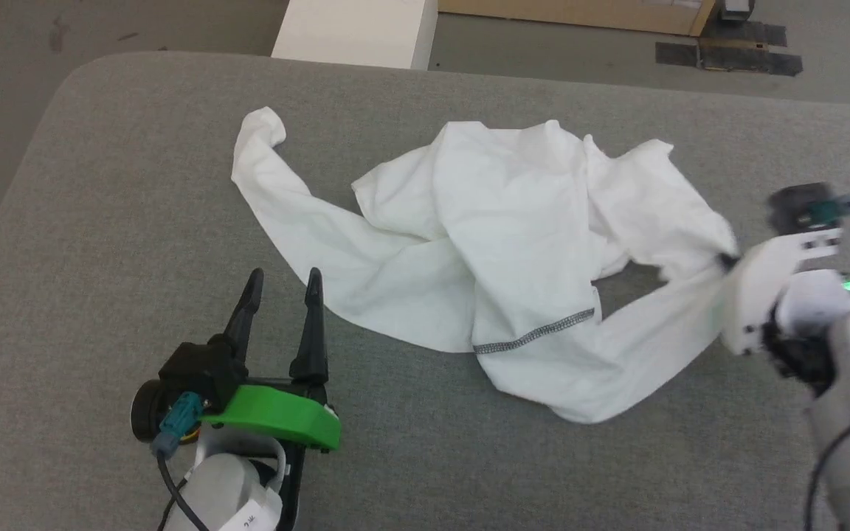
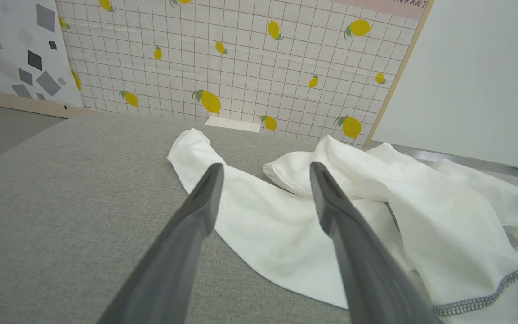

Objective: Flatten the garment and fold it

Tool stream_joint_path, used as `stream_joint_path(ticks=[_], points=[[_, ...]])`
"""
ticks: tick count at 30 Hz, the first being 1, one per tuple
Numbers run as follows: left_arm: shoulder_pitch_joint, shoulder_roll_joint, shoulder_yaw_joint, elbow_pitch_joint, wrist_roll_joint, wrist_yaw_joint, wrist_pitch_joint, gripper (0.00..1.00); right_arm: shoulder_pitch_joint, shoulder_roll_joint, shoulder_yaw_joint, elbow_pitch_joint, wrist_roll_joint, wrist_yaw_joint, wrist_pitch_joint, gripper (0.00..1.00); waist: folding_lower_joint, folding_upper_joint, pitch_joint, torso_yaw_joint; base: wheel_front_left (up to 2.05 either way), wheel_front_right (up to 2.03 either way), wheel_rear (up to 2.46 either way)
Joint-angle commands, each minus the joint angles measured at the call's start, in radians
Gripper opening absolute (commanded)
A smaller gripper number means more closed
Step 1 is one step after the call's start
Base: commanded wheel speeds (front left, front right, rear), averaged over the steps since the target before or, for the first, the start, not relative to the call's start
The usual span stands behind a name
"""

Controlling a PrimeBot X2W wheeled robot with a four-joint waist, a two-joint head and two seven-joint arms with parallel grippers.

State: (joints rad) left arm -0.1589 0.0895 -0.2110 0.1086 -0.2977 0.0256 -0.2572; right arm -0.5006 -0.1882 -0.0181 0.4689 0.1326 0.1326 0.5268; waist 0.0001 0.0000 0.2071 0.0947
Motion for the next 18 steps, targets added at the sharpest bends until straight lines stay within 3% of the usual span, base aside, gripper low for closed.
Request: stream_joint_path(ticks=[1, 4, 7, 11, 15, 16, 18], points=[[0.002, -0.006, 0.002, 0.005, 0.005, -0.010, -0.004, 1.00, 0.012, -0.041, -0.057, -0.016, 0.005, -0.002, -0.007, 0.00, -0.0001, 0.0000, -0.014, -0.016, 0.00, 0.00, 0.00], [-0.001, -0.012, 0.000, 0.021, 0.006, -0.027, -0.004, 1.00, 0.047, -0.111, -0.212, -0.032, -0.027, -0.002, 0.011, 0.00, -0.0001, 0.0000, -0.025, -0.024, 0.00, 0.00, 0.00], [-0.001, -0.017, -0.003, 0.035, 0.004, -0.035, -0.004, 1.00, 0.084, -0.130, -0.355, -0.039, -0.063, -0.002, 0.033, 0.00, -0.0001, 0.0000, -0.031, -0.028, 0.00, 0.00, 0.00], [0.000, -0.023, -0.010, 0.059, -0.001, -0.045, -0.005, 1.00, 0.127, -0.107, -0.541, -0.049, -0.123, -0.002, 0.045, 0.00, -0.0001, 0.0000, -0.033, -0.026, 0.00, 0.00, 0.00], [0.002, -0.025, -0.006, 0.080, -0.005, -0.048, -0.005, 1.00, 0.119, -0.041, -0.712, -0.094, -0.209, -0.002, -0.011, 0.00, -0.0001, 0.0000, -0.038, -0.028, 0.00, 0.00, 0.00], [0.004, -0.025, -0.003, 0.086, -0.006, -0.047, -0.005, 1.00, 0.111, -0.015, -0.724, -0.111, -0.217, -0.002, -0.031, 1.00, -0.0001, 0.0000, -0.042, -0.032, 0.00, 0.00, 0.00], [0.011, -0.022, 0.003, 0.095, -0.009, -0.045, -0.005, 1.00, 0.095, 0.034, -0.717, -0.151, -0.200, -0.002, -0.075, 1.00, -0.0001, 0.0000, -0.052, -0.040, 0.00, 0.00, 0.00]])
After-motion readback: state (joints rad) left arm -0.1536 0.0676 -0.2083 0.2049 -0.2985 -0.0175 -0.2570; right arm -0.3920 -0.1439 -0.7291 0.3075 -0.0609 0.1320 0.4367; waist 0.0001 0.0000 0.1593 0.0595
